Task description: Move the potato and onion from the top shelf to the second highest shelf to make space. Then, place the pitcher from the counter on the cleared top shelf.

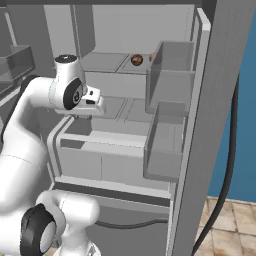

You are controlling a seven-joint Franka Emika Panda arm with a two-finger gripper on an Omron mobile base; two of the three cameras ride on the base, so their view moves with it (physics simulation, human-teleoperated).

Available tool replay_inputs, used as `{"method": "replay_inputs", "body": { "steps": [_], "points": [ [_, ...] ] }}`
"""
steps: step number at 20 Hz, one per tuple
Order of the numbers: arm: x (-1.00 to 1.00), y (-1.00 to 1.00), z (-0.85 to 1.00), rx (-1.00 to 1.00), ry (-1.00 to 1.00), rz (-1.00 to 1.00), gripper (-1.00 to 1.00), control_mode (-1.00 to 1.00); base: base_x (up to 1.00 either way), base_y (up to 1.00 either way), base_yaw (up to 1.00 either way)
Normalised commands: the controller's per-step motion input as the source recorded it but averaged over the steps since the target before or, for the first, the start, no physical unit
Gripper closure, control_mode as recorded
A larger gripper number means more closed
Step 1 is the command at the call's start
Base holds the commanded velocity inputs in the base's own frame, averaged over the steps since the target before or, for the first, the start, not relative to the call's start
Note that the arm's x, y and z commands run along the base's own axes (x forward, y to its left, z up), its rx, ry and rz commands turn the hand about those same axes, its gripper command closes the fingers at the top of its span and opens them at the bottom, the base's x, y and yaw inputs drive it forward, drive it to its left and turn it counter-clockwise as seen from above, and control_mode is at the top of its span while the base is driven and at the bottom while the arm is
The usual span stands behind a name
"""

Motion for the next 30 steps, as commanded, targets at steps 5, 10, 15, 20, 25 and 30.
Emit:
{"method": "replay_inputs", "body": {
  "steps": [5,10,15,20,25,30],
  "points": [
    [-0.16,-0.02,0.09,0.0,-0.23,0.0,-1.0,-1.0,0.0,0.0,0.0],
    [-0.06,-0.01,0.43,0.0,-0.4,0.0,-1.0,-1.0,0.0,0.0,0.0],
    [-0.01,-0.01,0.61,0.01,-0.44,0.0,-1.0,-1.0,0.0,0.0,0.0],
    [0.0,-0.22,0.63,0.02,-0.3,-0.01,-1.0,-1.0,0.0,0.0,0.0],
    [0.01,-0.3,0.45,0.0,-0.03,-0.08,-1.0,-1.0,0.0,0.0,0.0],
    [0.15,-0.24,0.45,0.0,0.01,-0.1,-1.0,-1.0,0.0,0.0,0.0]
  ]
}}
